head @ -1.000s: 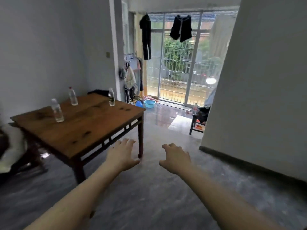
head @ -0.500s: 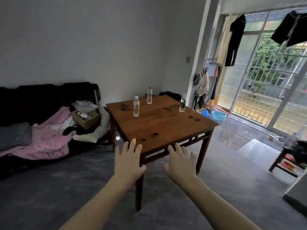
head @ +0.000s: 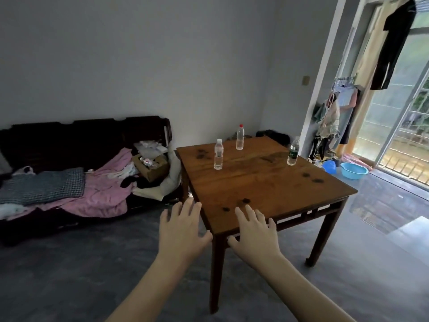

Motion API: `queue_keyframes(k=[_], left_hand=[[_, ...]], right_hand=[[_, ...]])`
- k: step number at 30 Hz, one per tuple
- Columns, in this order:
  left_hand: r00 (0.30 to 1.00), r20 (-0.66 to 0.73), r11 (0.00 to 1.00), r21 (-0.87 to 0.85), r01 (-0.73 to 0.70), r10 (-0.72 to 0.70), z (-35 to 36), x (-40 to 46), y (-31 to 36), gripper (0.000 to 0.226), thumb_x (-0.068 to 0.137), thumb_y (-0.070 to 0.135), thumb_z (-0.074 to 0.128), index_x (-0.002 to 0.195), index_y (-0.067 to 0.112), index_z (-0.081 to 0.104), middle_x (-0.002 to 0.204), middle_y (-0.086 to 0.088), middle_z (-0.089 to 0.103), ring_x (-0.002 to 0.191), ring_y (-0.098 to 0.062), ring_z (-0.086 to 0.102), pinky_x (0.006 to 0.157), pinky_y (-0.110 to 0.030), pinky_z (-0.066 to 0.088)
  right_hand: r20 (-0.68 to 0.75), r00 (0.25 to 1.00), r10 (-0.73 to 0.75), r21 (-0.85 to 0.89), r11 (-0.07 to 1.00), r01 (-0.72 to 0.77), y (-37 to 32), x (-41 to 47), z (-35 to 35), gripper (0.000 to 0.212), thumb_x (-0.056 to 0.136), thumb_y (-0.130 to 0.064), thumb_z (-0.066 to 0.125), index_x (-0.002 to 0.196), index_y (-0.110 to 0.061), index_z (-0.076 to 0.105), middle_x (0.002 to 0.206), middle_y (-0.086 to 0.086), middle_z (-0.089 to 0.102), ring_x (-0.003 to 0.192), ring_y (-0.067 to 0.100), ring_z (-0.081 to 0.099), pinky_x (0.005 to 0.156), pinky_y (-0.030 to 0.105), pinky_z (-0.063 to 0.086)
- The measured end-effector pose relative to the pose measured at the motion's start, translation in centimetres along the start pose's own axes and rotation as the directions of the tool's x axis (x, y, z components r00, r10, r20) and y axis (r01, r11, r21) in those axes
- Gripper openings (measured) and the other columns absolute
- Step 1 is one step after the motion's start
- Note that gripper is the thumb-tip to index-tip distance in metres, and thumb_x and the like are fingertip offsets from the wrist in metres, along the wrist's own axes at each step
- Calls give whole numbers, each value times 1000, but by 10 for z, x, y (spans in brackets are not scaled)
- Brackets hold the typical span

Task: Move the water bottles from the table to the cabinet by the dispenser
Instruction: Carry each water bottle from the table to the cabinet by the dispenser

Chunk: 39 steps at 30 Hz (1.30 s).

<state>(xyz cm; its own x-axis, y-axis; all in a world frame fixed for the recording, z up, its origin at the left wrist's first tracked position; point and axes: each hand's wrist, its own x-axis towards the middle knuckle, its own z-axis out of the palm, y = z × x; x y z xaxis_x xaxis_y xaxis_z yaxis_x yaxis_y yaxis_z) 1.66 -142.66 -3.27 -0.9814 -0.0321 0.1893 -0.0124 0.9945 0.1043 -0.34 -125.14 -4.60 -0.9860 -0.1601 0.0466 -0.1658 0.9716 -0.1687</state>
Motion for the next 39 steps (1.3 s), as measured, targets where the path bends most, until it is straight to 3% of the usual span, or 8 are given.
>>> queue_keyframes(k=[4, 13, 16, 21, 29, 39], left_hand=[[1000, 8, 1000, -21, 16, -16, 14, 39, -25, 72, 93, 61, 47, 155, 28, 29, 164, 5, 25, 148, -19, 29, 118, -43, 25], [999, 51, 999, -35, -7, 9, 60, 151, -130, 80, 97, 65, 35, 161, 33, -2, 169, 0, -19, 156, -25, -16, 124, -52, -7], [997, 75, 999, -49, -19, 23, 73, 187, -165, 80, 97, 67, 31, 161, 34, -3, 167, 1, -24, 154, -25, -22, 123, -52, -11], [989, 140, 997, -59, -45, 53, 89, 249, -206, 79, 98, 66, 32, 161, 32, -3, 168, 1, -22, 155, -25, -20, 125, -53, -9], [967, 225, 992, -67, -104, 116, 134, 359, -234, 82, 97, 66, 35, 161, 33, -3, 169, 1, -20, 156, -25, -17, 126, -53, -4], [919, 302, 968, -70, -243, 253, 191, 540, -205, 79, 96, 67, 33, 161, 35, 2, 170, 3, -14, 157, -24, -11, 126, -52, 1]], right_hand=[[27, 999, -25, 3, 1000, 25, -20, 42, 13, 79, 91, -53, 50, 156, -28, 14, 165, 4, 11, 151, 27, 12, 119, 54, 16], [17, 1000, -19, -6, 1000, 19, -100, 170, 53, 80, 93, -57, 45, 157, -31, 6, 167, 0, -2, 153, 24, 1, 120, 54, 7], [33, 999, 18, -18, 1000, -17, -129, 210, 65, 80, 92, -60, 42, 157, -32, 3, 166, -1, -5, 153, 25, -2, 117, 59, 0], [57, 997, 45, -19, 999, -44, -158, 269, 81, 79, 92, -62, 40, 157, -32, 6, 166, -2, -4, 153, 24, -3, 118, 61, 2], [92, 981, 172, 9, 985, -173, -144, 371, 112, 79, 92, -63, 39, 157, -32, 5, 166, -1, -4, 153, 23, -3, 120, 61, 3], [77, 940, 333, 51, 940, -337, -86, 523, 143, 77, 91, -61, 40, 156, -33, 10, 167, -1, 3, 153, 22, 2, 120, 58, 8]])
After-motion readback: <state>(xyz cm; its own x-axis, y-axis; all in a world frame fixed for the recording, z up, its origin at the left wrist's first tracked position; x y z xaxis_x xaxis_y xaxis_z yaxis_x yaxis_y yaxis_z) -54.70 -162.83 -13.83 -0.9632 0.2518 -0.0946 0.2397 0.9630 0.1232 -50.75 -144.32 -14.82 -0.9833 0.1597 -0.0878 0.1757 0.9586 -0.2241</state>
